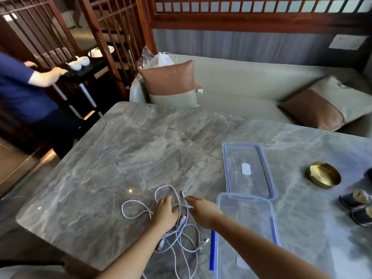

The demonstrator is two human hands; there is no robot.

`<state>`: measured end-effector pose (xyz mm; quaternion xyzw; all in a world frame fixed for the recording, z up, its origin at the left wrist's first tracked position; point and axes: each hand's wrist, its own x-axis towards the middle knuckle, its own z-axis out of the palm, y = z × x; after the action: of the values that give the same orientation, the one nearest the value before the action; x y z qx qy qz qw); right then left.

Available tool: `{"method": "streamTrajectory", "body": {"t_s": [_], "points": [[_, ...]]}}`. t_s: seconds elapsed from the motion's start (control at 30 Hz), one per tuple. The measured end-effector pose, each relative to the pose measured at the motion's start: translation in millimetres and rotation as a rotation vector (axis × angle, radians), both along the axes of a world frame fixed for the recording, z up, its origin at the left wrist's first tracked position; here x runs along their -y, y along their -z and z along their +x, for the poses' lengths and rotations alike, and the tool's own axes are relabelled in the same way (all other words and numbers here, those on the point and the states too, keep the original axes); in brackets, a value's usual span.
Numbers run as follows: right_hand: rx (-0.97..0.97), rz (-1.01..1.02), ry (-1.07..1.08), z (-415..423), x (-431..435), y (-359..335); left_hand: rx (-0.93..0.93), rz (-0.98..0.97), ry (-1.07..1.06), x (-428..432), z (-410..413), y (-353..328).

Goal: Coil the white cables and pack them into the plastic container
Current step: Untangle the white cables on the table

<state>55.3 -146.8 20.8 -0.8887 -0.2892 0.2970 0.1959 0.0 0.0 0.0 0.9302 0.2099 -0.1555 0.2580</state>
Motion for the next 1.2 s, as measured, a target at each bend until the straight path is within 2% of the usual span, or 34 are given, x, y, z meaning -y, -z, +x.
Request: {"method": "streamTrajectory", "body": {"t_s": [0.17, 0.23, 0.5, 0.63, 0.7, 0.77, 0.87, 0.97, 1.03, 1.1, 1.2], "points": [[-0.150, -0.041, 0.136, -3.5, -23.5, 23.5, -0.129, -0.101, -0.089, -17.0, -5.7, 17.7], [-0.189, -0.041, 0.171, -2.8, -30.3, 31.1, -0.127, -0.140, -0.109, -21.5, -4.1, 21.9], [-0.113, -0.027, 0.313, -11.6, -46.1, 49.7, -0.116, -0.319, -0.124, -32.6, 6.2, 38.7], [-0.052, 0.030, 0.402, -0.2, -48.5, 35.5, 0.028, -0.431, -0.132, -36.3, 15.7, 38.7], [-0.069, 0.151, 0.478, 9.6, -47.8, 25.3, 0.116, -0.549, -0.181, -41.0, 19.8, 34.9], [-0.229, 0.382, 0.638, 18.4, -47.2, 11.3, 0.159, -0.644, -0.210, -43.6, 21.6, 27.0], [-0.574, 0.712, 0.901, 27.1, -46.4, -7.4, 0.217, -0.747, -0.235, -39.2, 20.9, 10.6], [-0.938, 0.984, 0.996, 29.4, -42.2, -26.4, 0.260, -0.856, -0.253, -26.1, 18.4, -12.0], [-1.112, 1.128, 1.029, 27.4, -37.2, -38.5, 0.307, -0.942, -0.307, -14.5, 12.9, -25.7], [-1.192, 1.193, 1.041, 20.9, -32.2, -48.3, 0.363, -0.959, -0.394, -0.6, 3.5, -36.4], [-1.180, 1.209, 1.046, 9.2, -22.8, -56.9, 0.407, -0.977, -0.560, 27.2, -9.6, -49.8]]}}
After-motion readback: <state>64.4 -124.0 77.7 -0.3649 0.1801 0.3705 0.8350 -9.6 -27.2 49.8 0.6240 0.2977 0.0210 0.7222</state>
